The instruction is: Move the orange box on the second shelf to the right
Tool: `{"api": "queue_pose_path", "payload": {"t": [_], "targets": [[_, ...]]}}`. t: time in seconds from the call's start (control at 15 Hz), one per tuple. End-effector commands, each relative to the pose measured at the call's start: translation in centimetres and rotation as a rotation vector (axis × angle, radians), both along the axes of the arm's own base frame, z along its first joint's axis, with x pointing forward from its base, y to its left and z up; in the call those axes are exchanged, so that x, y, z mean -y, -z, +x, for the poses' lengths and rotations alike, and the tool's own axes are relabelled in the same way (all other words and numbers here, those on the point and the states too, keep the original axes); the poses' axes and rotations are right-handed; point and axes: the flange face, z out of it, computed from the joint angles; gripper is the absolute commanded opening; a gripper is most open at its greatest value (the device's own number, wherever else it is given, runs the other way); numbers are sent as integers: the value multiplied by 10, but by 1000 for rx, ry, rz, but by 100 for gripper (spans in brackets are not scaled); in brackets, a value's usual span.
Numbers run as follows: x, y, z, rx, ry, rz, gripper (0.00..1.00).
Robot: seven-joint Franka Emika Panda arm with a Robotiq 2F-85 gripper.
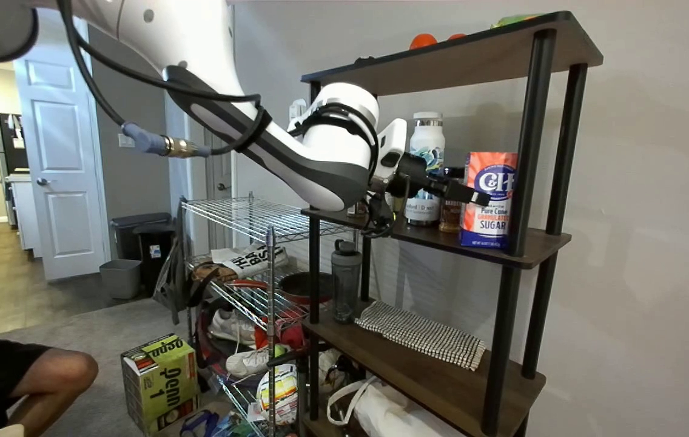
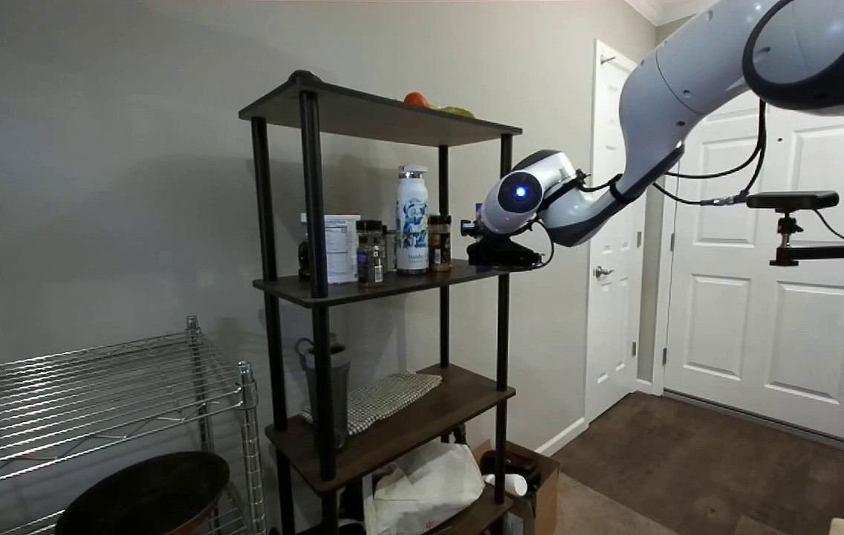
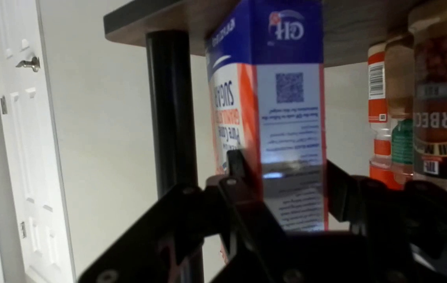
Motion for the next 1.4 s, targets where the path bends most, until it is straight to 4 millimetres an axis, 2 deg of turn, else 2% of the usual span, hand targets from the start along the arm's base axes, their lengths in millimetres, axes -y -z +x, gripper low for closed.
{"api": "queue_pose_path", "payload": {"t": [0.0, 0.6, 0.67, 0.73, 1.07, 1.33], "targets": [[-1, -10, 5, 41, -50, 88, 19], [-8, -10, 5, 16, -116, 116, 19], [-8, -10, 5, 14, -113, 110, 69], [-8, -10, 4, 10, -114, 107, 70], [-15, -9, -3, -15, -114, 107, 98], [-31, -8, -24, -29, -115, 142, 100]]}}
